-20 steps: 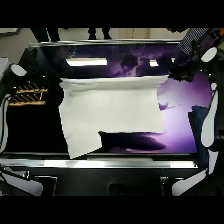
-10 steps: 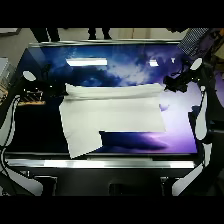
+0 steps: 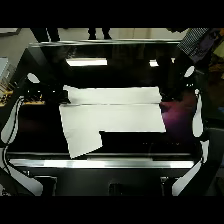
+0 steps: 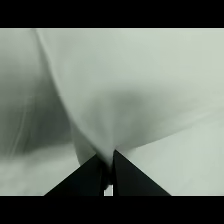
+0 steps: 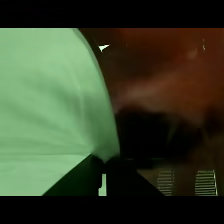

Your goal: Fold the clothes and pants, and hang the long-sleeved shirts on hangers.

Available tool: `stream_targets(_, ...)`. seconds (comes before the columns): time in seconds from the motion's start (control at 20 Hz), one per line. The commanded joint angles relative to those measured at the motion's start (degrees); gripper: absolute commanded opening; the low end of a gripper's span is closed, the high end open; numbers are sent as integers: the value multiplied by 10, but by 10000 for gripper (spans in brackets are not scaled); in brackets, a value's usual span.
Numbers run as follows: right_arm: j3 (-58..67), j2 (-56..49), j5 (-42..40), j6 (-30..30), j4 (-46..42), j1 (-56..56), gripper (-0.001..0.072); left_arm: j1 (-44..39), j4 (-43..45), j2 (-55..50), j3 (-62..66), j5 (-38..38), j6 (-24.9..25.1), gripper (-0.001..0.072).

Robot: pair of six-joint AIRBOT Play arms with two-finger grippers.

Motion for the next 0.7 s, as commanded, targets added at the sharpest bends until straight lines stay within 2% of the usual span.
stream_targets(0.0, -4, -3, 23, 1, 19, 1, 32, 0, 0, -13, 0, -20, -3, 19)
stream_targets(0.15, -4, -3, 48, 0, 38, 1, 32, 0, 0, -14, 0, -16, -3, 19)
stream_targets(0.2, -4, -3, 51, 0, 38, 1, 68, 0, 0, -14, 0, -16, -3, 19)
stream_targets(0.25, -4, -3, 55, 0, 39, 1, 135, 0, 0, -14, 0, -16, -3, 22)
stream_targets(0.3, -4, -3, 60, 0, 46, 1, 189, 0, -1, -13, 1, -16, -9, 88)
stream_targets(0.4, -3, 1, 91, -9, 70, 1, 457, 5, 0, -8, 12, -30, -34, 439)
stream_targets(0.45, -3, 12, 110, -25, 74, -1, 488, 10, 0, -2, 24, -51, -35, 553)
stream_targets(0.55, -4, 54, 128, -53, 57, -8, 490, 25, 8, 28, 44, -109, -26, 556)
stream_targets(0.65, -4, 111, 111, -63, 58, -34, 494, 49, 27, 83, 35, -144, -36, 556)
